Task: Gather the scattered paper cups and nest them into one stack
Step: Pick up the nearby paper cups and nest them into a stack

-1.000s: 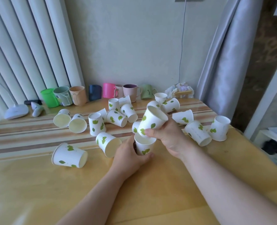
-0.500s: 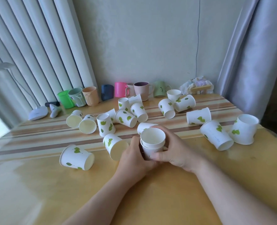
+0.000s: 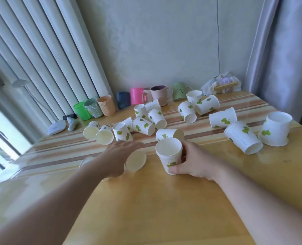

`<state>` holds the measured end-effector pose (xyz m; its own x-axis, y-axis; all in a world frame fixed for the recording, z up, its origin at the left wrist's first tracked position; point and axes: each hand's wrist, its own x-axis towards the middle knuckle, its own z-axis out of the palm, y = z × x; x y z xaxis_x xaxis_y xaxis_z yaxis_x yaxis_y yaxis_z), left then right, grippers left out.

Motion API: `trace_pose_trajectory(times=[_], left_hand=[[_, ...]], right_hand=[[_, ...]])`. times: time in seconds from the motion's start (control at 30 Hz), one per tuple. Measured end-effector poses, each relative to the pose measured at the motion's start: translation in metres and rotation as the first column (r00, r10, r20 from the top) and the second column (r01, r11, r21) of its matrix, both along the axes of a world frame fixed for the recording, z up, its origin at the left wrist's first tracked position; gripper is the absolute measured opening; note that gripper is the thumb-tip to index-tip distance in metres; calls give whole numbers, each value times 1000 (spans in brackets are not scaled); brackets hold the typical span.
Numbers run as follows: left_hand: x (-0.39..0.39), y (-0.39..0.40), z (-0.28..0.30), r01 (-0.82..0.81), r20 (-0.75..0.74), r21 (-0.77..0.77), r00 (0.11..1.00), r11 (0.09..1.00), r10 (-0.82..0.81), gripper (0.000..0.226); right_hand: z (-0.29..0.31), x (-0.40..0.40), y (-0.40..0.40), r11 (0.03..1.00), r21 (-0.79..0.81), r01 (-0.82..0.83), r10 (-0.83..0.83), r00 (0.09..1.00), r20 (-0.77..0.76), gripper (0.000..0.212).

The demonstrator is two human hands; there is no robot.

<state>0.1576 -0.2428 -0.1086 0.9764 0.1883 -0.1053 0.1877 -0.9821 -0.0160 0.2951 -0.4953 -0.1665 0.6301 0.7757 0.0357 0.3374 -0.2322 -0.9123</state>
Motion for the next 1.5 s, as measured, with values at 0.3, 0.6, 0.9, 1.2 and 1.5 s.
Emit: trace_pose_trajectory(times=[0.3, 0.6, 0.9, 1.2, 1.5], left_hand=[[6, -22, 8, -7, 425, -726, 782, 688, 456, 65], [20, -88, 9, 187, 306, -940, 833, 285, 462, 82], [7, -76, -10, 128, 327, -863, 879, 489, 347, 111], [-76, 32, -28, -225, 537, -408, 724, 885, 432, 51], [-88, 64, -44, -443, 102, -818, 516, 367, 851, 67]], right_hand=[[1, -7, 0, 999, -12, 48, -47, 999, 19, 69], [-2, -10, 0, 997, -25, 75, -74, 997, 38, 67], [-5, -10, 3, 996, -7, 93, -93, 995, 48, 69], [0, -29, 32, 992, -39, 117, -114, 991, 77, 62], [11, -45, 89, 994, -63, 91, -82, 988, 132, 71]])
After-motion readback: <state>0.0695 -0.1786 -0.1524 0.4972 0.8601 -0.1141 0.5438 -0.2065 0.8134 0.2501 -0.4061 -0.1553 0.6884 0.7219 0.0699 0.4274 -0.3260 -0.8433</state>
